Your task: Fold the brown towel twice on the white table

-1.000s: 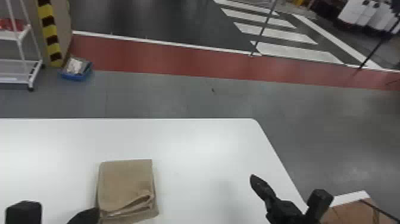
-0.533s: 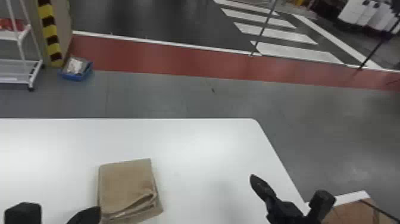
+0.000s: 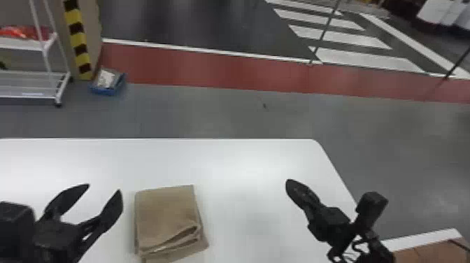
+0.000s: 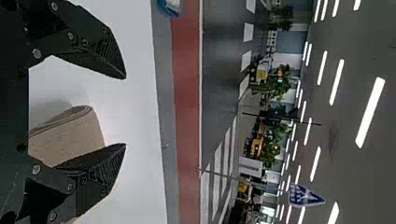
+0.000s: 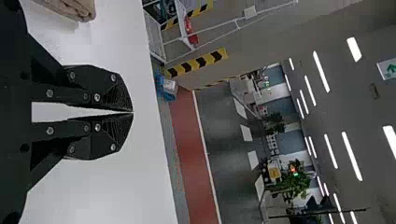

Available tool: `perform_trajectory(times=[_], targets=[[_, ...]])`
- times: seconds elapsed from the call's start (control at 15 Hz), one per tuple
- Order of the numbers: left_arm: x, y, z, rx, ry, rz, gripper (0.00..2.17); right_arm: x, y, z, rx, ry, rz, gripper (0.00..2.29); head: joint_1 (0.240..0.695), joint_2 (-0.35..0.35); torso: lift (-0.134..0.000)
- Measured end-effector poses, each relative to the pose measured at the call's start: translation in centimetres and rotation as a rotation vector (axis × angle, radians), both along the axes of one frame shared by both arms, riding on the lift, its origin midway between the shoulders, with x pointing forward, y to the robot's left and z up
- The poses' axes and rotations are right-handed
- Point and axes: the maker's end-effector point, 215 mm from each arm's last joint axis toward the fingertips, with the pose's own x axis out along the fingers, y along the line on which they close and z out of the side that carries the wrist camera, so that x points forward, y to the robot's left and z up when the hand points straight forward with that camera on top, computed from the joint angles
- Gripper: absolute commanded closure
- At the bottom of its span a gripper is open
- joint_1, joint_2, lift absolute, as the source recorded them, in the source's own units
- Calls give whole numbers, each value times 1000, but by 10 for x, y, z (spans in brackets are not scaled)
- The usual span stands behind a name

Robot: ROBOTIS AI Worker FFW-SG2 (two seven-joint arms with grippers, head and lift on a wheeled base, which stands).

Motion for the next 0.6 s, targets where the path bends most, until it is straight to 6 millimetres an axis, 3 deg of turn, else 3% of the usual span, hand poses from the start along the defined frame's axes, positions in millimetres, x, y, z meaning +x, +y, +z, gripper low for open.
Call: perform_trajectory(times=[0.2,0.47,0.6], targets=[[47,14,33,69,-92,77,2,39,25,25,-52,-27,65,22,695,-183,0],[100,24,57,80,-144,155,2,74,39,31,-71,31,16,39,695,-129,0],[121,32,67,61,-167,214,2,96,64,45,-74,17,17,43,695,-89,0]])
